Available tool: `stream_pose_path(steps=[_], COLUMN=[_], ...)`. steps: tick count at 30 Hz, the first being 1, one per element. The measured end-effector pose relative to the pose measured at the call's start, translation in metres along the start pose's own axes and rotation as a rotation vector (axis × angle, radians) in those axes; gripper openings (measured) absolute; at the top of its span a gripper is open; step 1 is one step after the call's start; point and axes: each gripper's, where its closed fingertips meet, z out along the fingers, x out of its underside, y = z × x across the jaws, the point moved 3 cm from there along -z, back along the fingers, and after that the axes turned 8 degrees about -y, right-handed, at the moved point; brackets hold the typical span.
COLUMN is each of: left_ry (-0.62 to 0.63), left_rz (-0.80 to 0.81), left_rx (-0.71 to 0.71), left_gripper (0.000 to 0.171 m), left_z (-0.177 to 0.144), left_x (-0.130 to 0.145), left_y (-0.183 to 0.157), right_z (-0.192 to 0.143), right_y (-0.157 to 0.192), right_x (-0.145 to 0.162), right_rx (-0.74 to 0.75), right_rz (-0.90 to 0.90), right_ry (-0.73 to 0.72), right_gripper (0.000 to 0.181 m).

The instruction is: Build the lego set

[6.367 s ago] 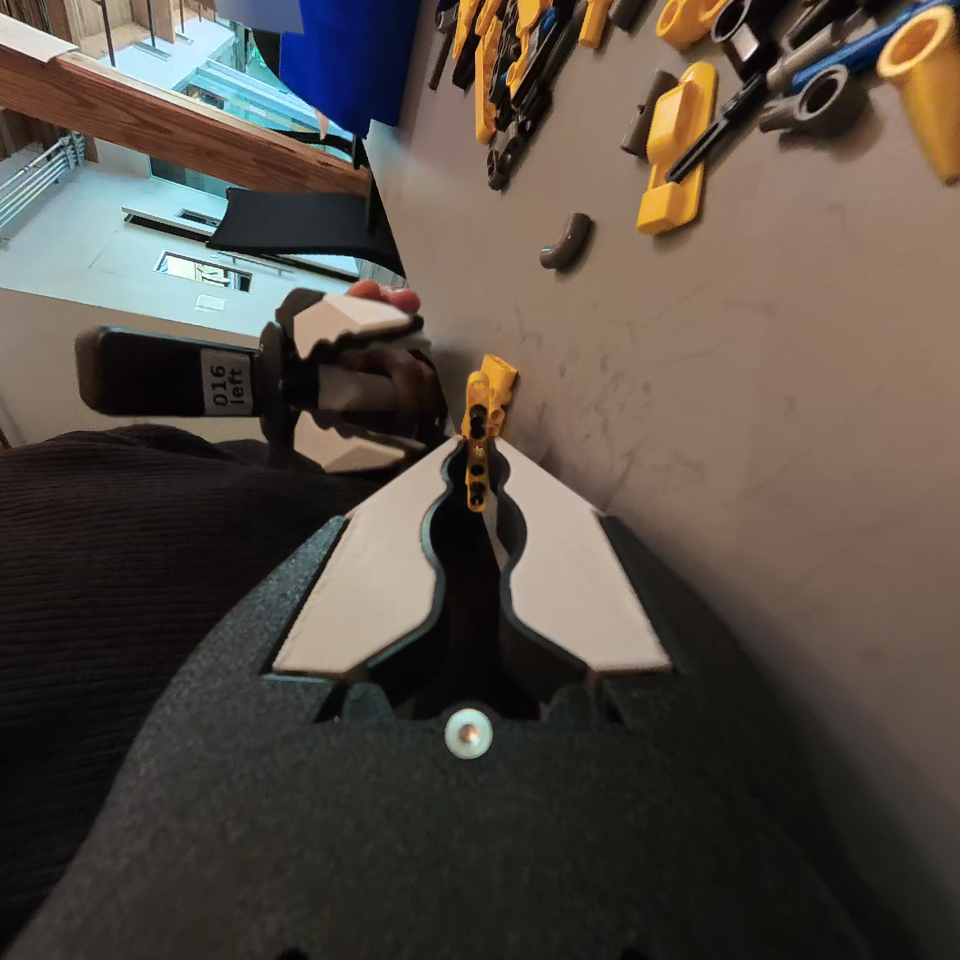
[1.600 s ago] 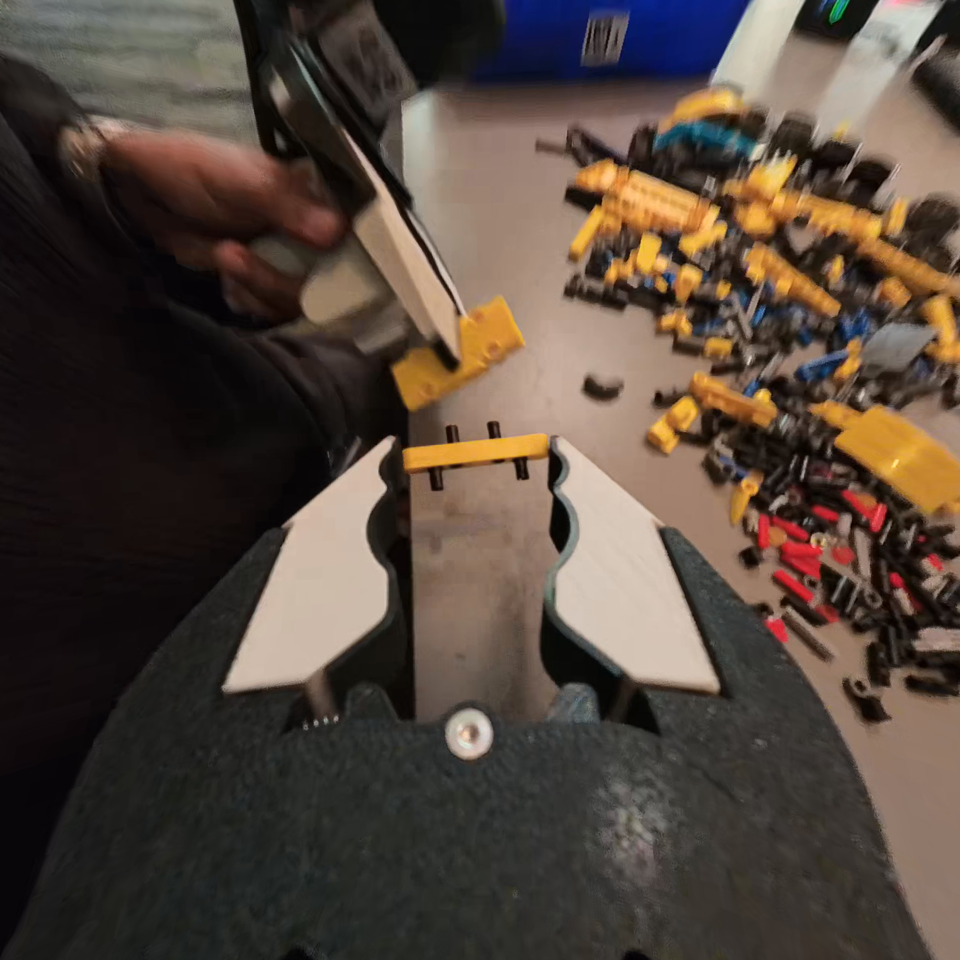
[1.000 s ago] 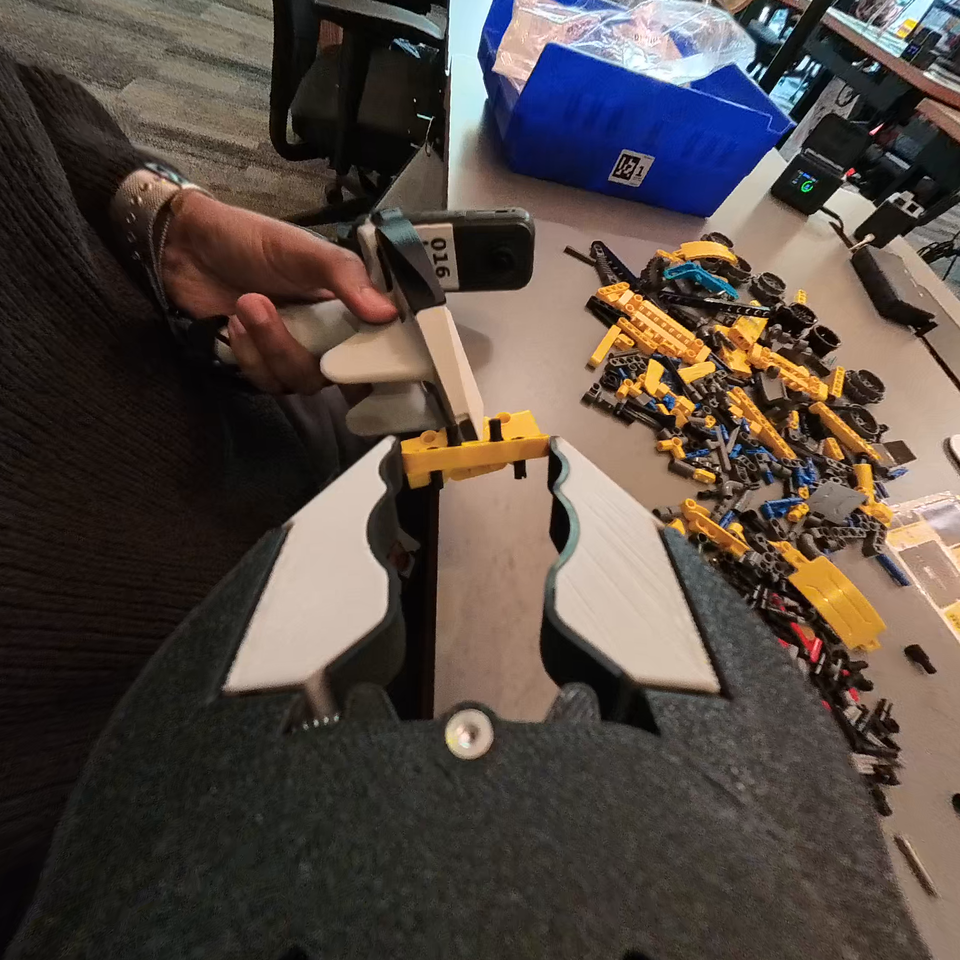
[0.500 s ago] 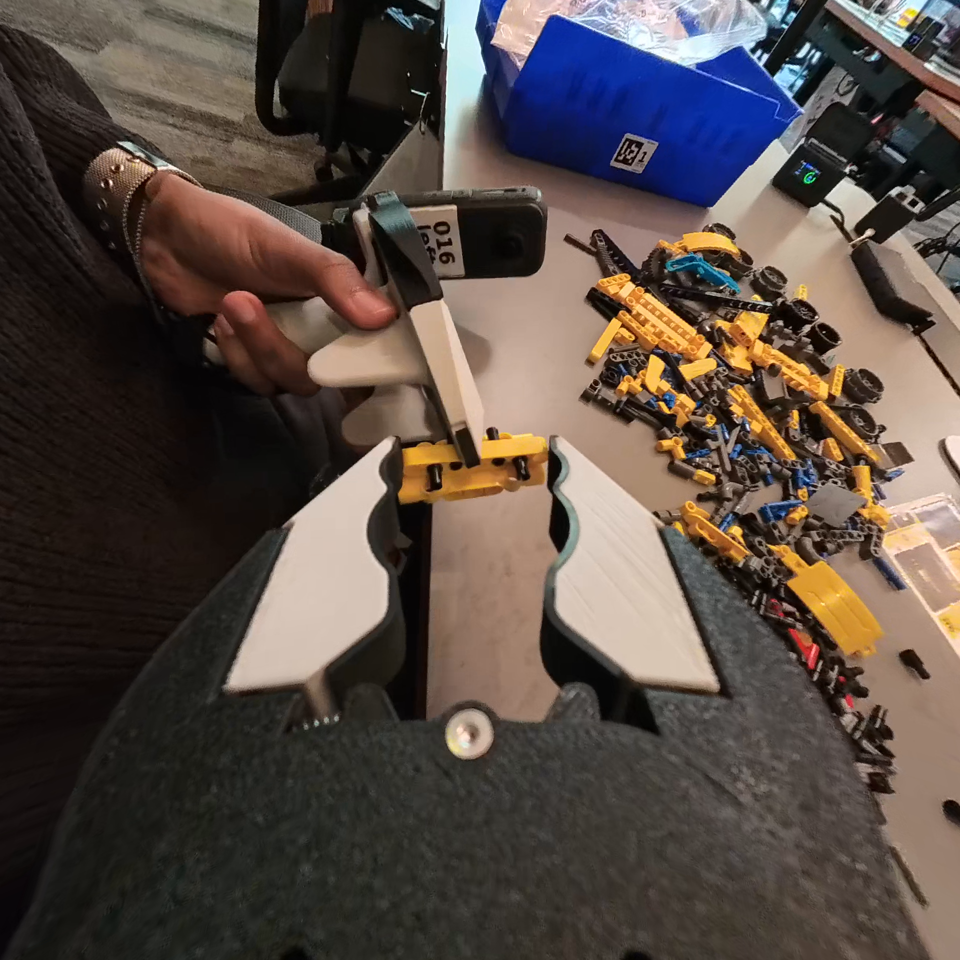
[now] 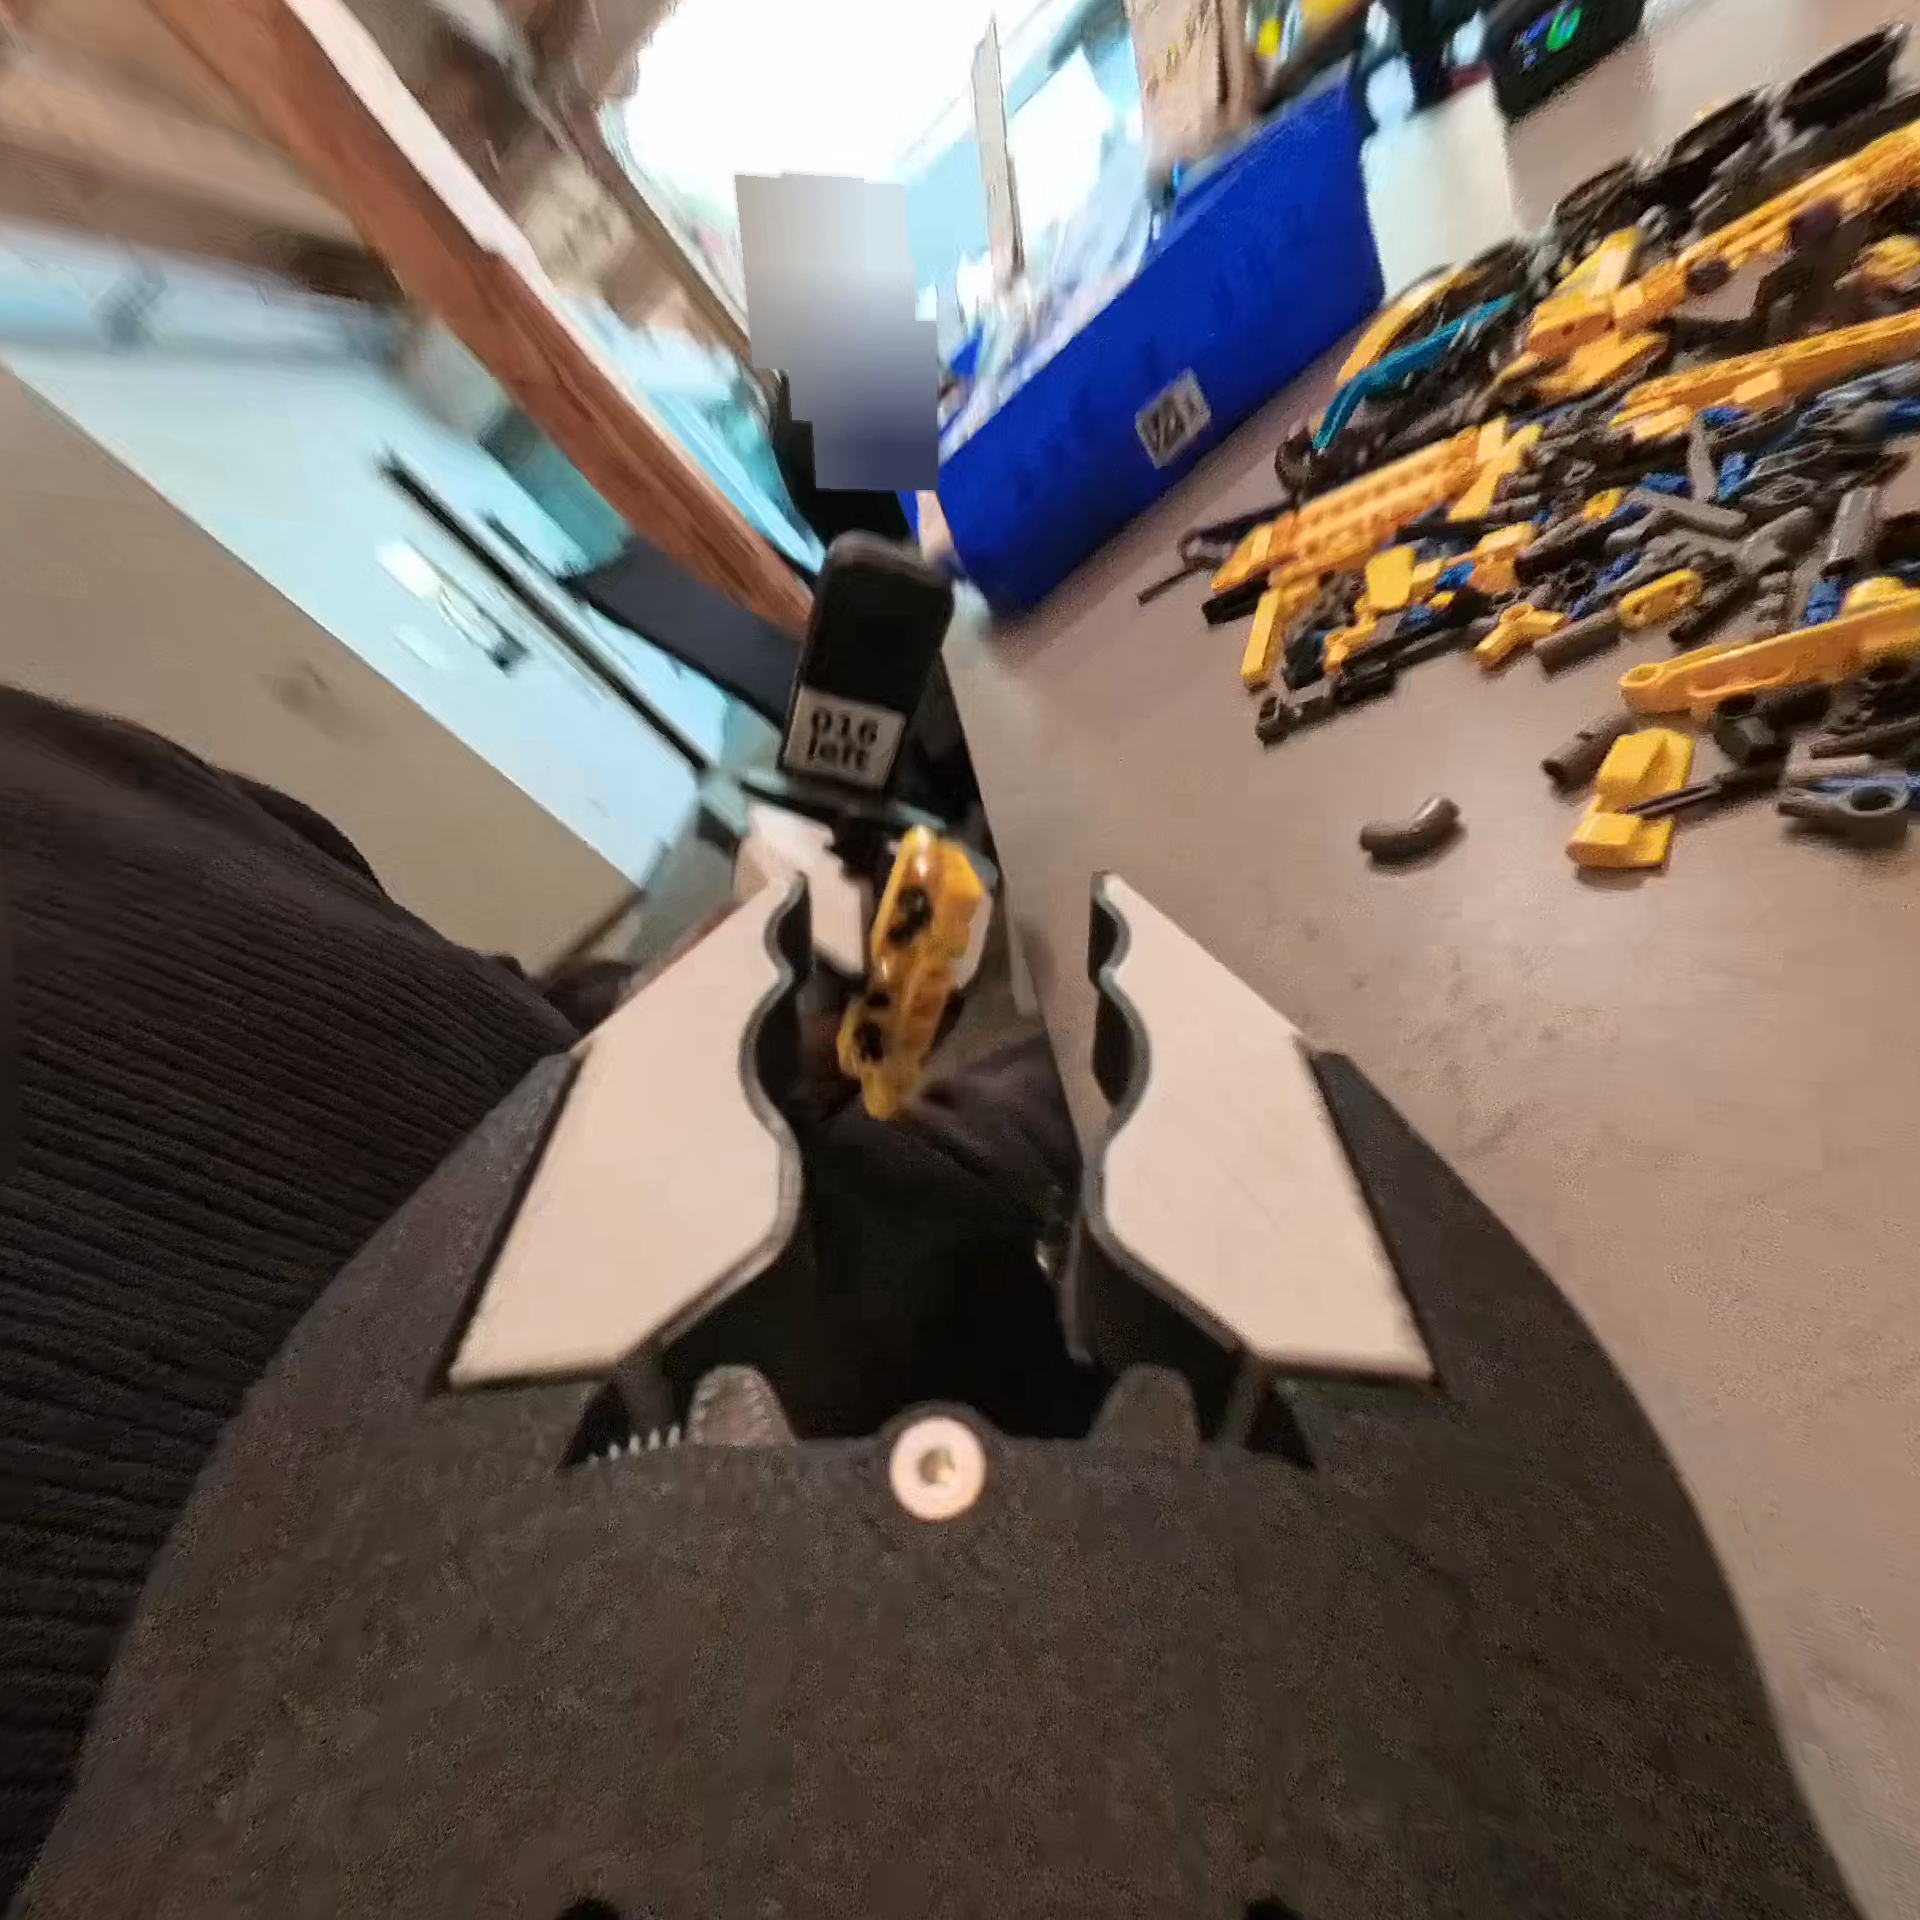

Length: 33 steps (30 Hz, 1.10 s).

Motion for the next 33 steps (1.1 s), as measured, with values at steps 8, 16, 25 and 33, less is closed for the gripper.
stream_pose_path(steps=[8,16,25,33], left_ry=[0.094,0.054,0.011,-0.063], left_rz=[0.336,0.171,-0.004,0.014], left_rx=[-0.172,-0.051,0.033,-0.018], left_gripper=[0.014,0.017,0.011,0.011], left_z=[0.009,0.009,0.006,-0.001], left_x=[0.005,0.006,0.002,-0.007], left_y=[0.0,-0.004,-0.004,0.002], right_z=[-0.003,-0.008,-0.01,-0.015], right_y=[-0.002,0.002,0.004,-0.003], right_x=[0.02,0.016,0.009,0.01], right_rx=[0.001,-0.079,-0.089,-0.033], right_rz=[0.162,0.226,0.217,0.257], right_ry=[0.02,-0.034,-0.053,-0.105], right_gripper=[0.044,0.019,0.018,0.03])
